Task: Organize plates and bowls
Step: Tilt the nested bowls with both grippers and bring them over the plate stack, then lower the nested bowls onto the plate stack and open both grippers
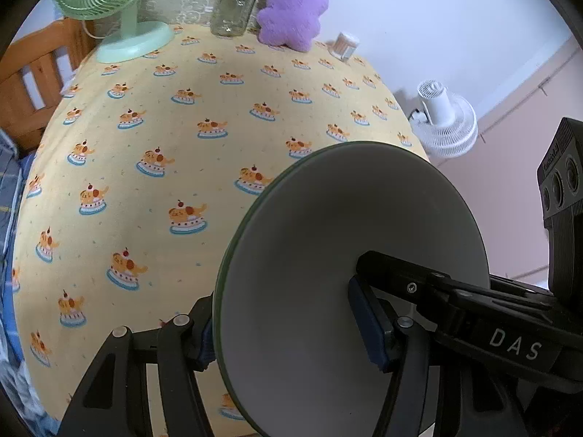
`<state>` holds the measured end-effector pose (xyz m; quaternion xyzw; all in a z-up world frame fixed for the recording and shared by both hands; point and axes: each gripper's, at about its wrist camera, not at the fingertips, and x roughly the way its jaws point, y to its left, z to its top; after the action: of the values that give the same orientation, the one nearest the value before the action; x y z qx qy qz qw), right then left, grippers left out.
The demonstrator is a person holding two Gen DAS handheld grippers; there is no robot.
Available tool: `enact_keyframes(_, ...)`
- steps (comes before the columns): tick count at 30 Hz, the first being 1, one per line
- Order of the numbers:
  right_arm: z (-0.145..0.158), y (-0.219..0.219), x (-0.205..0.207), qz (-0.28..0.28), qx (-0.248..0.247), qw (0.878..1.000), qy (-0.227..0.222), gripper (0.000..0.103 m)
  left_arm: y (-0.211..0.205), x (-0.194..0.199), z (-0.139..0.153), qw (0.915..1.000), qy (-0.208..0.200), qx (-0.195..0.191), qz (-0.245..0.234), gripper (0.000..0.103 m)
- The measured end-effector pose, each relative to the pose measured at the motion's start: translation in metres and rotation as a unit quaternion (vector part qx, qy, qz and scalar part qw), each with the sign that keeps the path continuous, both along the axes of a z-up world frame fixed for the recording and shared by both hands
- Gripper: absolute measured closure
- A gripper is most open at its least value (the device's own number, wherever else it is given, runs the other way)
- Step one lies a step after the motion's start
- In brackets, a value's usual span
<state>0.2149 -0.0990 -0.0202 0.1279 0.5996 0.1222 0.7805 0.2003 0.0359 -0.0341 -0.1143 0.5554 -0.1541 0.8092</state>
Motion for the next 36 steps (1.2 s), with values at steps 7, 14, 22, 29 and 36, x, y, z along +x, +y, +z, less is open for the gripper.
enact_keyframes(7,0.011,-0.032,0.012,0.04,0.005,0.999,-0.005,0.067,-0.032,0.0,0.008,0.9989,-0.005,0.001,0.046,0.04)
enact_keyframes(14,0.017,-0.069,0.024,0.065,0.004,0.998,-0.016,0.067,-0.069,0.004,0.011,0.9971,-0.016,-0.003,0.074,0.041)
enact_keyframes(22,0.01,-0.105,0.037,0.07,0.002,0.997,-0.014,0.067,-0.104,0.014,0.004,0.9964,-0.015,-0.007,0.083,0.04)
enact_keyframes(29,-0.005,-0.132,0.05,0.058,0.003,0.998,0.0,0.067,-0.129,0.03,-0.009,0.9968,0.0,-0.009,0.08,0.04)
enact_keyframes(36,-0.017,-0.145,0.061,0.05,0.003,0.999,0.014,0.067,-0.143,0.042,-0.018,0.997,0.014,-0.009,0.075,0.04)
